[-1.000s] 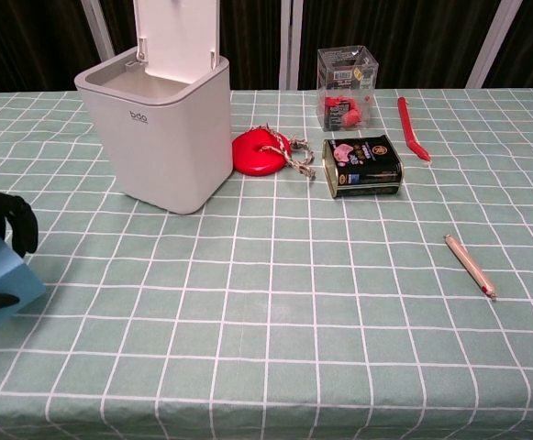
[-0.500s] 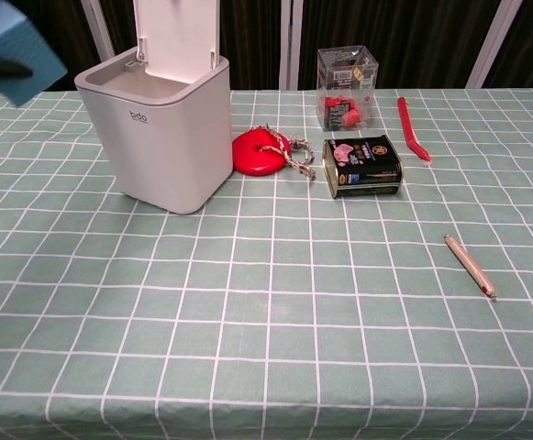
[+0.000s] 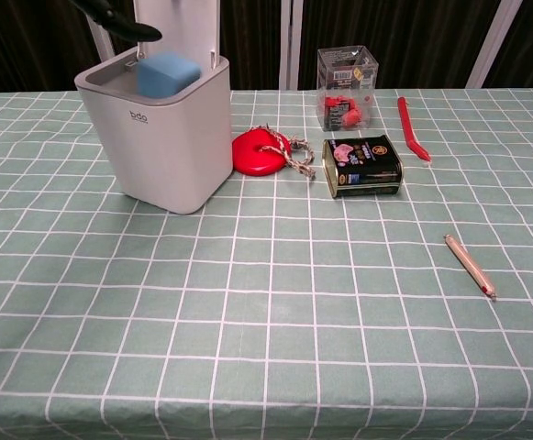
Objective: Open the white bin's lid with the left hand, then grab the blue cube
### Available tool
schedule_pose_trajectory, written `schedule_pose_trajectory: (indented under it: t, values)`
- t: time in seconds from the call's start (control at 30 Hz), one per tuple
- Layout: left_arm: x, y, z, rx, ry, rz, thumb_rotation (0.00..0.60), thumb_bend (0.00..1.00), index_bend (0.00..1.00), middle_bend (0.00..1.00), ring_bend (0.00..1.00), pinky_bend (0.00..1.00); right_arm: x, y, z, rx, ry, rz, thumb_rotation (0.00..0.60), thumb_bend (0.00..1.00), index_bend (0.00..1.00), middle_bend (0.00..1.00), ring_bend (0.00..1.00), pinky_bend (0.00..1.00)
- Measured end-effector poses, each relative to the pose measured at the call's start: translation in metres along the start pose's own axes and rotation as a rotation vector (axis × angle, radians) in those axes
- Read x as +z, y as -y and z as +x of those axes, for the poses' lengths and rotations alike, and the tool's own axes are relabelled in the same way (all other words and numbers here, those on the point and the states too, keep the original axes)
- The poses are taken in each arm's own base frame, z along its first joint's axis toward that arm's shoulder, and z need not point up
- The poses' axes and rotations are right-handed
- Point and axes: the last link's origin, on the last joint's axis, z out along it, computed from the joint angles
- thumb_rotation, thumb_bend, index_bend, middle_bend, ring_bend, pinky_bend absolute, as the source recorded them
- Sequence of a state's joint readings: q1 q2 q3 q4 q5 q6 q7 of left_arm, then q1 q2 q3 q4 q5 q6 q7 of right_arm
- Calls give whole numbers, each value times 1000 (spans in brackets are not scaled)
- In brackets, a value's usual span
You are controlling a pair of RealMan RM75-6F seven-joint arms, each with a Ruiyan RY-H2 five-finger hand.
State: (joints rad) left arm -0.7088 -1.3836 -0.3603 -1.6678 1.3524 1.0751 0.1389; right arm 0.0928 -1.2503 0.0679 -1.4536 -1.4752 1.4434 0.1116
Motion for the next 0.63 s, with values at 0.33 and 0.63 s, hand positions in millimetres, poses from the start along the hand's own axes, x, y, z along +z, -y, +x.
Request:
schedule_pose_trajectory:
  t: [0.33,0.63]
  values:
    - [-41,27,16,81,-122,61,600,4,0,0,0,89,1,1,-1,2,6,6,600,291,0,0,0,0]
    - [-178,66,2,177,2,311,600,3,0,0,0,89,0,7,-2,4,6,18,600,291,0,0,0,0]
